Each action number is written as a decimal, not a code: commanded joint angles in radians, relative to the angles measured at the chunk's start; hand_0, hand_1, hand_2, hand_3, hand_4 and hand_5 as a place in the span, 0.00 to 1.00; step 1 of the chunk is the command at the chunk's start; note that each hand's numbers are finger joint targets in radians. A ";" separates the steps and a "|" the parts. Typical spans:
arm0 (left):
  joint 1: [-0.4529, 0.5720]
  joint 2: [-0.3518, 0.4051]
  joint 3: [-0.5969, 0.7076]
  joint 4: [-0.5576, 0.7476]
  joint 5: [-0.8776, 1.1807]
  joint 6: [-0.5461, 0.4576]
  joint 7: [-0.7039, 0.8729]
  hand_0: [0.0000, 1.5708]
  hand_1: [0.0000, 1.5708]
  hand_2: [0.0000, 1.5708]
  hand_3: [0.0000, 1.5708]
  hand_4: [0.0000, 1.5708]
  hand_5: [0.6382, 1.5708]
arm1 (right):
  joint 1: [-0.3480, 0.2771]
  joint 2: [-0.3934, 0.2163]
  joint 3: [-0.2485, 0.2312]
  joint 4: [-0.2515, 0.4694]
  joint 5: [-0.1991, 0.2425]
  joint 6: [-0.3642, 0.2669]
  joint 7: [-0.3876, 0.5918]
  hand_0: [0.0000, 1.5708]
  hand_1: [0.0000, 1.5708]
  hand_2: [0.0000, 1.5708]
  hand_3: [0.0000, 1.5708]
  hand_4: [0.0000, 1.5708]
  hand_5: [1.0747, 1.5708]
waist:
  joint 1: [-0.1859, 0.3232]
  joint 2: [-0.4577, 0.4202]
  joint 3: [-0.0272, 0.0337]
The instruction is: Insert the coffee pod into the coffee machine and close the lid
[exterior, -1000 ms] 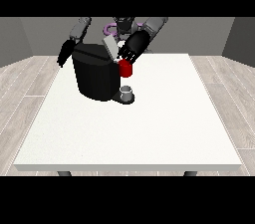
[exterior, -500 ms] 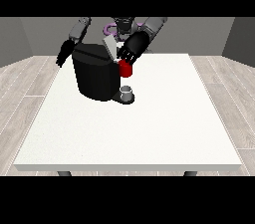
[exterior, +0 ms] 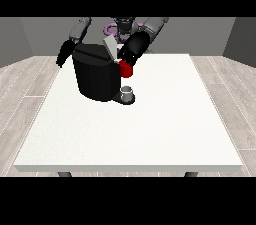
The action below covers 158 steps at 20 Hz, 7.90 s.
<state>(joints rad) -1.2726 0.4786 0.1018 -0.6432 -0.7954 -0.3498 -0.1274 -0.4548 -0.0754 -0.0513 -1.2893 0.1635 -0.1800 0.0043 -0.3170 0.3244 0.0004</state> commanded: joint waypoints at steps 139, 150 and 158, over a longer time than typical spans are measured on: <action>0.998 -0.406 0.018 -0.751 0.672 0.120 0.058 0.00 0.00 0.00 0.00 0.21 1.00 | -0.414 -0.043 0.016 0.271 -0.090 0.165 0.108 0.00 0.00 0.00 0.00 0.00 1.00 | 0.534 -0.242 -0.0005; 0.936 -0.399 0.001 -0.746 0.672 0.097 0.000 0.00 0.00 0.00 0.00 0.25 1.00 | -0.523 -0.131 0.029 0.185 -0.020 0.140 0.198 0.00 0.00 0.00 0.00 0.17 1.00 | 0.643 -0.152 -0.0006; 0.893 -0.400 -0.023 -0.747 0.684 0.058 -0.015 0.00 0.00 0.00 0.00 0.25 1.00 | -0.542 -0.185 0.034 0.095 0.003 0.150 0.315 0.00 0.00 0.00 0.00 0.06 1.00 | 0.740 -0.099 -0.0002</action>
<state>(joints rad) -0.3604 0.0823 0.0916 -1.3920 -0.1064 -0.2859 -0.1330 -0.8941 -0.3051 -0.1024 -1.1492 0.1614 -0.1007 0.4722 0.3315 0.1964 0.0330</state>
